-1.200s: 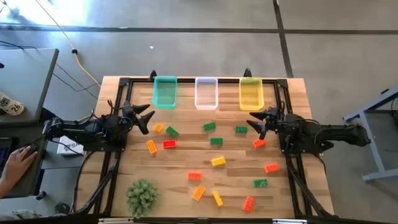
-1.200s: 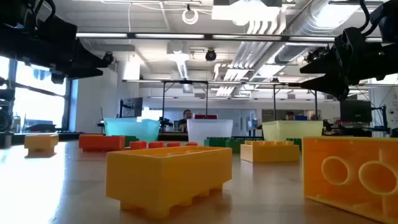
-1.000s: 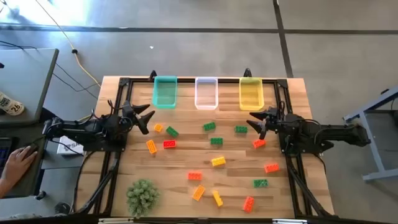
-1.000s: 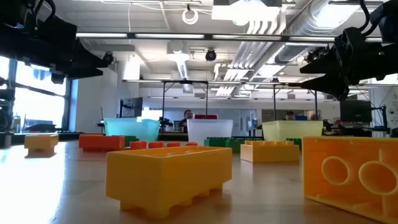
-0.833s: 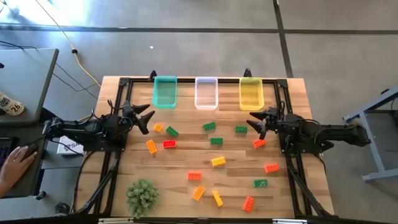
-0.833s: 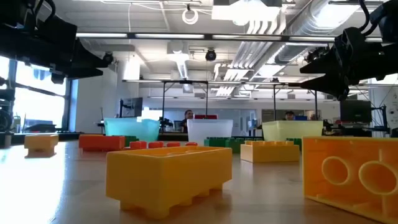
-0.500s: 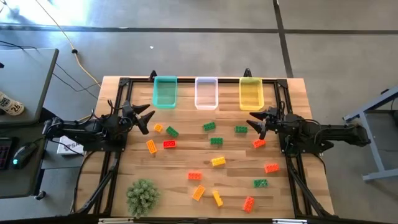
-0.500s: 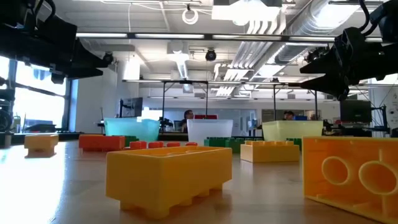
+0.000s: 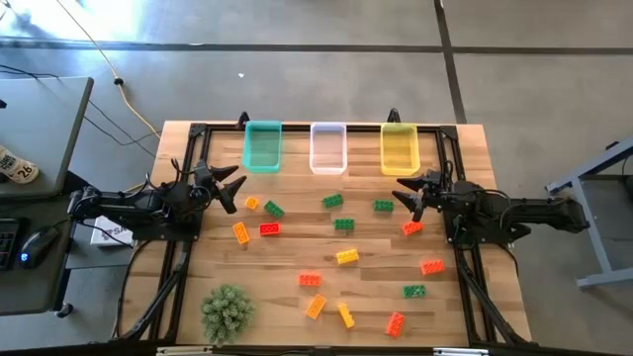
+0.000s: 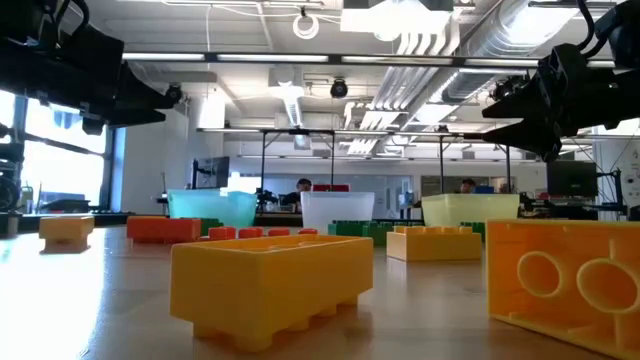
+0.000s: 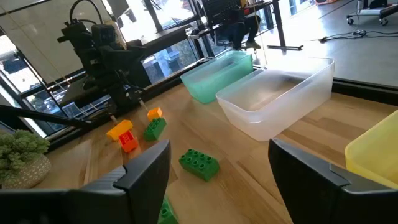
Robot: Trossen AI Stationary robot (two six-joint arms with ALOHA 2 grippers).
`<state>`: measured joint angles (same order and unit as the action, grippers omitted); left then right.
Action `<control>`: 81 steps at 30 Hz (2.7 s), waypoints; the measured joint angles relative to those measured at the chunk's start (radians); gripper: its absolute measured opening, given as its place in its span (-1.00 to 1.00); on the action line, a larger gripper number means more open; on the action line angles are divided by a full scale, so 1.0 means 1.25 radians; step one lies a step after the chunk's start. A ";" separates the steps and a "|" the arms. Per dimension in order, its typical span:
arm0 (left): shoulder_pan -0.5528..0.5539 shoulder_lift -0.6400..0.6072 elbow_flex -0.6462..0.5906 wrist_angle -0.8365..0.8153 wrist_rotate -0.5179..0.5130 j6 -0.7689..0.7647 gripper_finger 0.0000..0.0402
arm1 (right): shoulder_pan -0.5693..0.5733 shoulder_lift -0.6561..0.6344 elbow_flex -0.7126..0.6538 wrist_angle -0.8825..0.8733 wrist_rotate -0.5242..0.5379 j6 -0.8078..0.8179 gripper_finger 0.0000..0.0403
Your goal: Sort & place blocks by color
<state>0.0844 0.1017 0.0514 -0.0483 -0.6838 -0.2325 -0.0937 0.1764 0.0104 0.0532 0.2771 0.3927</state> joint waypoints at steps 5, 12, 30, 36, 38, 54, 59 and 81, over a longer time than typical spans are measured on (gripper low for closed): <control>0.000 0.000 0.000 0.000 0.000 0.000 0.06 | 0.000 0.000 0.000 0.000 0.000 0.000 0.29; 0.000 0.000 0.000 0.000 0.000 0.000 0.06 | 0.000 0.000 0.000 0.000 0.000 0.000 0.29; 0.000 0.000 0.000 0.000 0.000 0.000 0.06 | 0.000 0.000 0.000 0.000 0.000 0.000 0.29; 0.000 0.000 0.000 0.000 0.000 0.000 0.06 | 0.000 0.000 0.000 0.000 0.000 0.000 0.29; 0.000 0.000 0.000 0.000 0.000 0.000 0.06 | 0.000 0.000 0.000 0.000 0.000 0.000 0.29; 0.000 0.000 0.000 0.000 0.000 0.000 0.06 | 0.000 0.000 0.000 0.000 0.000 0.000 0.29; 0.000 0.000 0.000 0.000 0.000 0.000 0.06 | 0.000 0.000 0.000 0.000 0.000 0.000 0.29; 0.000 0.000 0.000 0.000 0.000 0.000 0.06 | 0.000 0.000 0.000 0.007 0.051 0.116 0.29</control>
<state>0.0845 0.1020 0.0517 -0.0486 -0.6842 -0.2325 -0.0937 0.1764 0.0104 0.0616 0.3406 0.5374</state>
